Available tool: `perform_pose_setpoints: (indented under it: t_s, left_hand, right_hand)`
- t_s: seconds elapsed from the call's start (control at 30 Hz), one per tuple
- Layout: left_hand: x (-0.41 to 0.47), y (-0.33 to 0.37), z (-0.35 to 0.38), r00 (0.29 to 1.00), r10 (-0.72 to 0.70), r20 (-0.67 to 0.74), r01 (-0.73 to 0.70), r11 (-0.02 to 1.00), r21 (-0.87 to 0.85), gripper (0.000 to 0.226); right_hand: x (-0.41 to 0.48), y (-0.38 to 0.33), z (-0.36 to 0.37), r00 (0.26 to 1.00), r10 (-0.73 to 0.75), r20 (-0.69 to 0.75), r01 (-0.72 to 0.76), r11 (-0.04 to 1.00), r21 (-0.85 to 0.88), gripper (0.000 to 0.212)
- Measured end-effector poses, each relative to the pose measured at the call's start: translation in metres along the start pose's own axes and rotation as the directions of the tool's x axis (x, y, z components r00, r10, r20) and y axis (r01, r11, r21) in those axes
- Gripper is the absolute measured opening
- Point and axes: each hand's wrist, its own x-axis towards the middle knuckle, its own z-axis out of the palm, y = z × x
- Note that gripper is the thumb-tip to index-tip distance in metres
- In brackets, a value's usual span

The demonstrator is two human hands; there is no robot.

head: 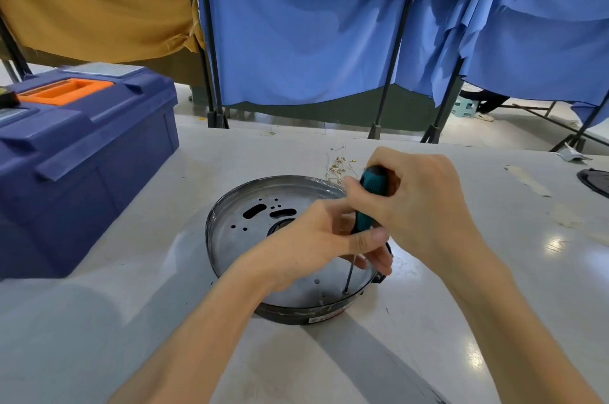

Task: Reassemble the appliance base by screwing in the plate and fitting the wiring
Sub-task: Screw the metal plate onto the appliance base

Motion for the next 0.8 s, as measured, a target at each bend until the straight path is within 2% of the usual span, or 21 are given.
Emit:
perform_pose_setpoints:
  t_s: [0.17, 0.27, 0.33, 0.37, 0.47, 0.53, 0.6, 0.67, 0.8]
  left_hand:
    - [-0.001, -0.01, 0.003, 0.992, 0.076, -0.103, -0.09, 0.986, -0.139, 0.021]
    - [-0.001, -0.013, 0.003, 0.994, 0.09, -0.066, -0.1, 0.978, -0.182, 0.022]
    - [0.0, -0.013, 0.001, 0.996, 0.085, -0.028, -0.089, 0.977, -0.194, 0.026]
    - [0.0, -0.014, 0.0, 0.996, 0.083, -0.023, -0.086, 0.976, -0.202, 0.027]
    - [0.001, -0.017, -0.003, 0.996, 0.087, -0.023, -0.09, 0.971, -0.224, 0.03]
    - [0.001, -0.019, -0.004, 0.996, 0.091, -0.026, -0.094, 0.97, -0.224, 0.031]
    - [0.001, -0.02, -0.005, 0.996, 0.081, -0.04, -0.088, 0.968, -0.233, 0.031]
    - [0.0, -0.02, -0.004, 0.995, 0.075, -0.07, -0.091, 0.963, -0.255, 0.03]
    - [0.0, -0.017, -0.003, 0.992, 0.096, -0.08, -0.113, 0.963, -0.243, 0.028]
  right_hand:
    - [0.001, 0.004, -0.001, 0.999, 0.019, -0.032, -0.023, 0.991, -0.129, 0.037]
    - [-0.001, 0.001, 0.002, 0.996, -0.015, -0.088, -0.006, 0.973, -0.232, 0.048]
    - [0.001, 0.002, 0.002, 0.998, -0.023, -0.056, 0.006, 0.959, -0.283, 0.053]
    - [0.003, 0.004, 0.001, 1.0, -0.008, -0.007, 0.006, 0.973, -0.232, 0.052]
    - [0.006, 0.011, -0.007, 0.985, 0.027, 0.169, -0.049, 0.99, 0.131, 0.04]
    - [0.006, 0.015, -0.009, 0.98, -0.031, 0.196, -0.016, 0.972, 0.233, 0.03]
    - [0.006, 0.014, -0.007, 0.984, -0.076, 0.164, 0.034, 0.969, 0.246, 0.021]
    - [0.006, 0.011, -0.003, 0.989, -0.072, 0.128, 0.041, 0.973, 0.227, 0.02]
    - [0.002, 0.008, 0.003, 0.999, -0.05, -0.01, 0.051, 0.996, 0.074, 0.026]
